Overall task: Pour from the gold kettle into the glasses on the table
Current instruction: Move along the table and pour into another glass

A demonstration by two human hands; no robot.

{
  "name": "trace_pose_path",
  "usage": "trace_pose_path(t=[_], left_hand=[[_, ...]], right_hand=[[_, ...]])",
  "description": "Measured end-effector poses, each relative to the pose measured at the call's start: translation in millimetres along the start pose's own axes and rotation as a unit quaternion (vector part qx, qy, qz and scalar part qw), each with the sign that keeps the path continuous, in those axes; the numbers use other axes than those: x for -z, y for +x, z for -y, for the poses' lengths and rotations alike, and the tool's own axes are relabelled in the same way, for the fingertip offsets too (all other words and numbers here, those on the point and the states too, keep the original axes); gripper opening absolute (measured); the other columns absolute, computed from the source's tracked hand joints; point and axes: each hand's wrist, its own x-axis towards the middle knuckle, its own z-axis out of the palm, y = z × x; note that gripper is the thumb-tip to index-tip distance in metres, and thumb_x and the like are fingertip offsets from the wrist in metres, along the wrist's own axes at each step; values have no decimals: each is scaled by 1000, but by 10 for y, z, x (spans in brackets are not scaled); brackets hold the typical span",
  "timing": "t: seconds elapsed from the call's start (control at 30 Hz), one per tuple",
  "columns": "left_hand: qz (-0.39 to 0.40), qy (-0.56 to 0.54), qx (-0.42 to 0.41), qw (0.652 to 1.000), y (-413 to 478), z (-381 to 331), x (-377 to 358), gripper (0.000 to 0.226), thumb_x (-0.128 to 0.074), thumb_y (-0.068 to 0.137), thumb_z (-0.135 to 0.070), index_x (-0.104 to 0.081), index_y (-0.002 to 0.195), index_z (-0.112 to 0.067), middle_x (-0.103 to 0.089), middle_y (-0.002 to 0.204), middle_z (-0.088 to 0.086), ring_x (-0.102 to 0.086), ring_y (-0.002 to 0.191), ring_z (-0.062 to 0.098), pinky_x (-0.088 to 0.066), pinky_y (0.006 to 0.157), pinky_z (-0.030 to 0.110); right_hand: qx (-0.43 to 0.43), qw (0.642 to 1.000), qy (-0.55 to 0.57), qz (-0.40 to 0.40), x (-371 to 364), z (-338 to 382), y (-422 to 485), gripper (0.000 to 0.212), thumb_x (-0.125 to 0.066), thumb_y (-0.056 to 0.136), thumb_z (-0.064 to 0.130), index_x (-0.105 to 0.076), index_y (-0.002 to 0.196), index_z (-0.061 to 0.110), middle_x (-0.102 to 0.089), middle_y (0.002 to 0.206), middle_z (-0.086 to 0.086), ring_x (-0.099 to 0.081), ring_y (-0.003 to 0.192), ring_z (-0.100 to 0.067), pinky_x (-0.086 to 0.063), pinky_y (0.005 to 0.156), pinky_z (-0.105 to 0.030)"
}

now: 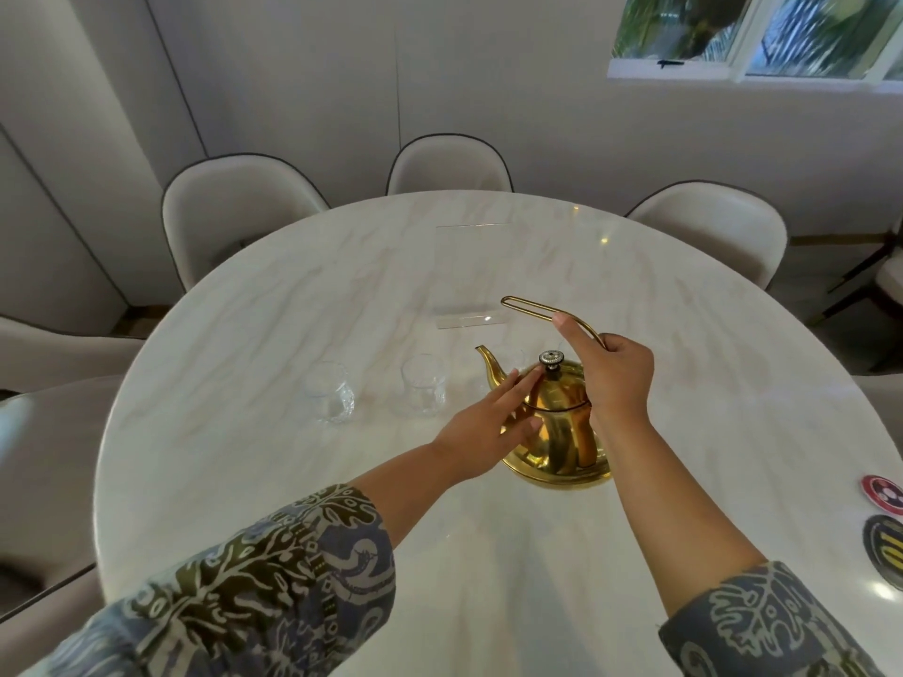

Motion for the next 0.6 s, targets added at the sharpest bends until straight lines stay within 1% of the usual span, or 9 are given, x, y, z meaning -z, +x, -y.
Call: trace_pose_path(t=[0.17, 0.3, 0.4, 0.53, 0.6], left_hand=[[-10, -17, 15, 1000, -169, 126, 132, 59, -35, 97, -43, -2, 146, -45, -4, 159, -8, -37, 136, 23, -33, 107, 33], [-18, -41, 24, 999, -218, 274, 212, 59, -35, 97, -44, -2, 146, -46, -7, 159, -6, -30, 140, 23, -29, 109, 33], [-14, -70, 32, 997, -234, 391, 250, 59, -36, 97, -44, -3, 145, -48, -9, 159, -5, -26, 142, 23, -26, 111, 33], [-8, -102, 41, 994, -229, 524, 261, 58, -35, 95, -50, -1, 142, -54, -13, 159, -8, -27, 142, 22, -25, 115, 38], [-2, -118, 48, 992, -221, 553, 266, 58, -34, 95, -51, -1, 142, -54, -15, 158, -7, -28, 141, 23, -25, 116, 40]], right_hand=[[-4, 1000, -5, 30, -226, 79, -98, 63, -79, 67, 52, -37, 46, 11, -31, 43, 1, -30, 47, -16, -35, 58, -34], [11, 998, -28, 49, -410, 130, -125, 61, -78, 69, 52, -38, 45, 12, -32, 37, 8, -32, 46, -15, -35, 59, -35], [31, 996, -65, 61, -552, 180, -143, 61, -75, 70, 55, -40, 46, 11, -35, 44, 0, -35, 49, -16, -36, 59, -35], [55, 987, -128, 76, -700, 214, -124, 65, -73, 70, 59, -36, 45, 11, -32, 44, -1, -31, 48, -18, -32, 57, -35], [67, 980, -163, 88, -757, 232, -103, 66, -71, 70, 61, -37, 48, 9, -32, 45, -3, -31, 49, -18, -31, 56, -34]])
